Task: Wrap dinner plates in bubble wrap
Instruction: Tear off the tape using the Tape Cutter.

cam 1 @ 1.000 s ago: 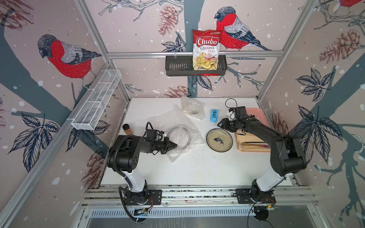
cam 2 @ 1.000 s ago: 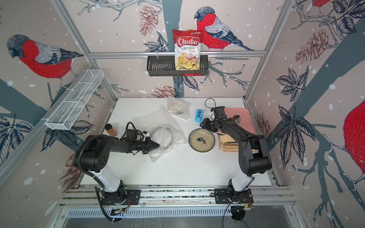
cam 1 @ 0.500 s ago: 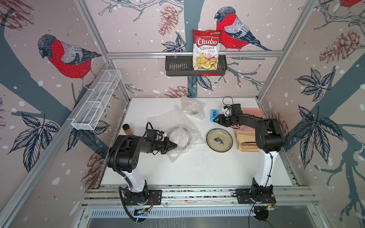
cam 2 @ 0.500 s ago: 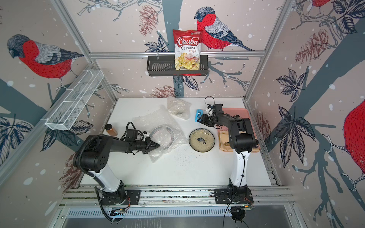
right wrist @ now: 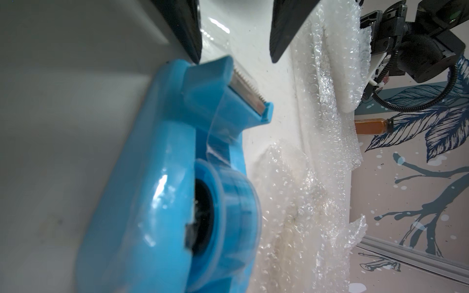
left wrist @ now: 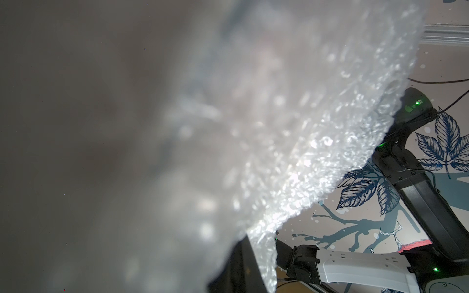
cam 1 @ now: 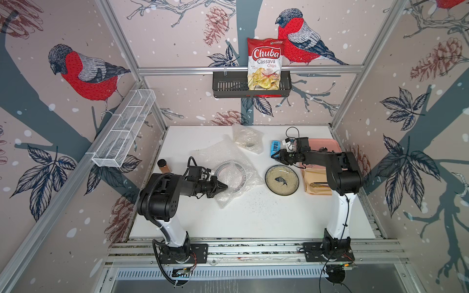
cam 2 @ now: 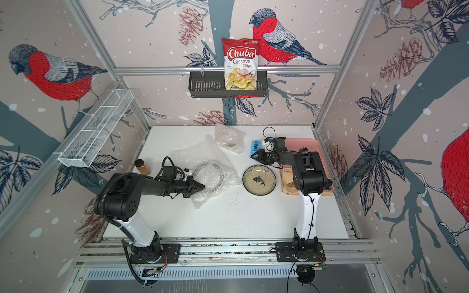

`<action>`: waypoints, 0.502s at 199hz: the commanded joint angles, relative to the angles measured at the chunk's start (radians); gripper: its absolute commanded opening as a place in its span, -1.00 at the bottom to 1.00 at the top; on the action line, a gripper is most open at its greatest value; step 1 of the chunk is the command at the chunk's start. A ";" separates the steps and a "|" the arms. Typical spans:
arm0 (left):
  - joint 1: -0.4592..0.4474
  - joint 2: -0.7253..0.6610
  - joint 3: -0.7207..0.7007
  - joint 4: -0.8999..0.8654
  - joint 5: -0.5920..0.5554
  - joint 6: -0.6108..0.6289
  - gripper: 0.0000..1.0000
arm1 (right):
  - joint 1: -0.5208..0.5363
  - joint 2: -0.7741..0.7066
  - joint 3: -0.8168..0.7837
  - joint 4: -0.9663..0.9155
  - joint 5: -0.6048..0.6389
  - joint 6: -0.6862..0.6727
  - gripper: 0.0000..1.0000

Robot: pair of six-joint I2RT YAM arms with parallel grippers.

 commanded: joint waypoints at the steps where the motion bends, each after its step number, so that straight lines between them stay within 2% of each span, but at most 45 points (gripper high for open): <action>1: -0.002 0.026 -0.021 -0.291 -0.325 -0.025 -1.00 | -0.008 0.005 -0.009 -0.017 0.019 0.018 -0.13; 66: -0.002 0.024 -0.019 -0.292 -0.326 -0.023 -1.00 | -0.011 -0.003 -0.019 0.028 -0.008 0.044 -0.58; 100: -0.002 0.028 -0.023 -0.289 -0.324 -0.019 -1.00 | -0.006 -0.036 -0.031 0.028 -0.011 0.052 -0.74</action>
